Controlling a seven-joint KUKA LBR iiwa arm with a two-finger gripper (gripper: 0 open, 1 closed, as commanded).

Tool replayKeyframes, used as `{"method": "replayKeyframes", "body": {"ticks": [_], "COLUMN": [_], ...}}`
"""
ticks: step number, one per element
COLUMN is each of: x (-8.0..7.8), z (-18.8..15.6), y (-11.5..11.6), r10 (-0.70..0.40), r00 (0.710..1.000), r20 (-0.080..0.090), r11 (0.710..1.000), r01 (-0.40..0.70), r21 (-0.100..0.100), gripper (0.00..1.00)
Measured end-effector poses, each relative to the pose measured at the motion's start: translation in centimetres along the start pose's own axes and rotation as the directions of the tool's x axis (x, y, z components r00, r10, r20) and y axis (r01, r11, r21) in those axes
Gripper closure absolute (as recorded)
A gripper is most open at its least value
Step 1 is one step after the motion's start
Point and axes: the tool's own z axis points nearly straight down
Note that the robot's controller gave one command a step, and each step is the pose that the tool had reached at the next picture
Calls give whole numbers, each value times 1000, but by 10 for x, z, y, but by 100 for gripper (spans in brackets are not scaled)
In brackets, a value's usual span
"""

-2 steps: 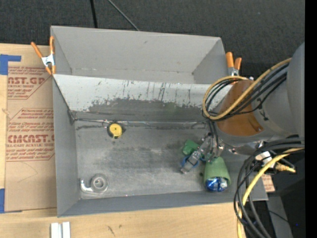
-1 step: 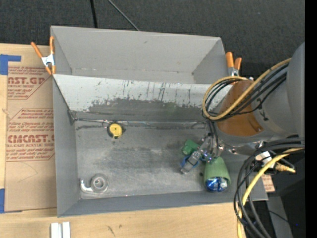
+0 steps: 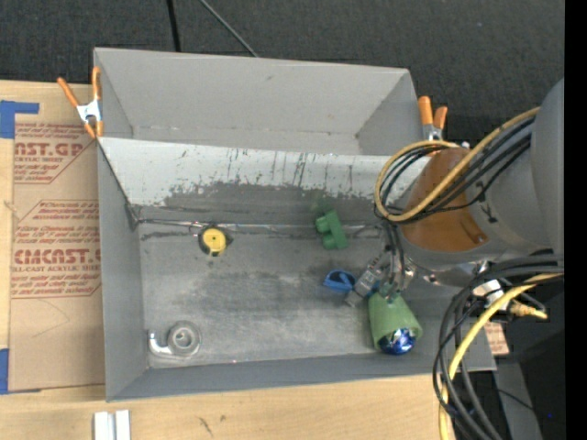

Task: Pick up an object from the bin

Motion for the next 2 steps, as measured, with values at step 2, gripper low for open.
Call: {"method": "replayKeyframes", "body": {"ticks": [2], "x": [-1], "z": [-104], "y": [2], "r10": [-3], "r00": [1000], "r20": [5], "r11": [1000], "r01": [3], "r21": [-4], "gripper": [100]}}
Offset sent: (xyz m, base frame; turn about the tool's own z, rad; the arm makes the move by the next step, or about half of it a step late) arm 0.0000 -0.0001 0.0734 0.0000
